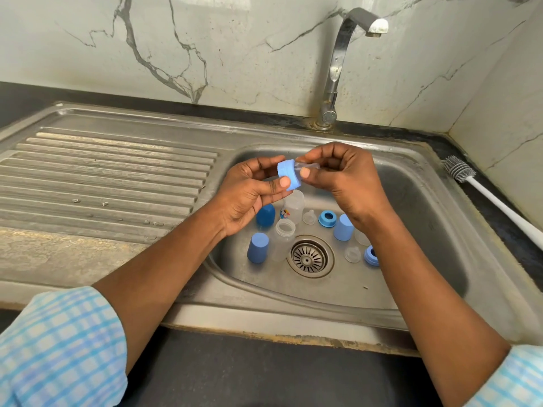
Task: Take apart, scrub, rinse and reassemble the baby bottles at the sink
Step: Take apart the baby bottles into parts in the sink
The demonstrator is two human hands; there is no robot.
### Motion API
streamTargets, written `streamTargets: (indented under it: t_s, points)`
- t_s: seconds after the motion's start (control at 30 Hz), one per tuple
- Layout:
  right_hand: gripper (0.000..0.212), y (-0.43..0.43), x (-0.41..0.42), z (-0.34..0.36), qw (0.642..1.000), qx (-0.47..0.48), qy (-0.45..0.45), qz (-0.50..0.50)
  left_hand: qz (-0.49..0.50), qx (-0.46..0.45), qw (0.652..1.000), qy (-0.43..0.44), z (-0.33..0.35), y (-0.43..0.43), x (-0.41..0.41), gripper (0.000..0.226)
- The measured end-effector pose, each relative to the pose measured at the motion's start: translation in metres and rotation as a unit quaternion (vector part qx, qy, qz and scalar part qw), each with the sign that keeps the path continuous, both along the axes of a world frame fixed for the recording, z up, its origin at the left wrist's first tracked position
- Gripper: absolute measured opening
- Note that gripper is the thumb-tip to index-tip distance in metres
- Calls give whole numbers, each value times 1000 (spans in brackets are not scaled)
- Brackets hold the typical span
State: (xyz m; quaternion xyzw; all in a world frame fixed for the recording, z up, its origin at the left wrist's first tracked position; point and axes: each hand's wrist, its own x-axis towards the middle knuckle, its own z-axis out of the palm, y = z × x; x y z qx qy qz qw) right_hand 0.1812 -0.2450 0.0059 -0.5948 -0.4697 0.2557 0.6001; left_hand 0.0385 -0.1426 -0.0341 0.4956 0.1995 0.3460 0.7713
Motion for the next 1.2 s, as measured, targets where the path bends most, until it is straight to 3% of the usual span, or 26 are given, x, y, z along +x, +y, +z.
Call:
streamTargets:
  t_s: [0.17, 0.37, 0.47, 0.53, 0.67, 0.9, 1.1, 1.2]
  points:
    - [25, -2, 8, -2, 982, -53, -181, -5, -8, -2, 999, 36, 1, 2, -1, 41]
    - [13, 1, 4, -7, 943, -31, -330, -32, -39, -17, 996, 75, -1, 2, -3, 29]
    - [9, 5, -1, -9, 922, -20, -384, -52, -45, -16, 996, 76, -1, 1, -4, 38]
    - [12, 7, -2, -10, 927, -26, -369, -56, -47, -13, 996, 73, 0, 0, -4, 39]
    - [22, 5, -1, -4, 967, -56, -247, -37, -19, -20, 998, 51, 0, 1, -1, 35]
    - [14, 5, 2, -2, 990, -54, -117, -48, 9, -11, 999, 30, 2, 0, 4, 33]
    - [22, 3, 1, -1, 996, -54, -72, -20, 10, -16, 1000, 10, 2, -2, 5, 36]
    - [24, 3, -2, -3, 992, -76, -94, 21, -10, 1, 1000, 18, 1, -3, 4, 39]
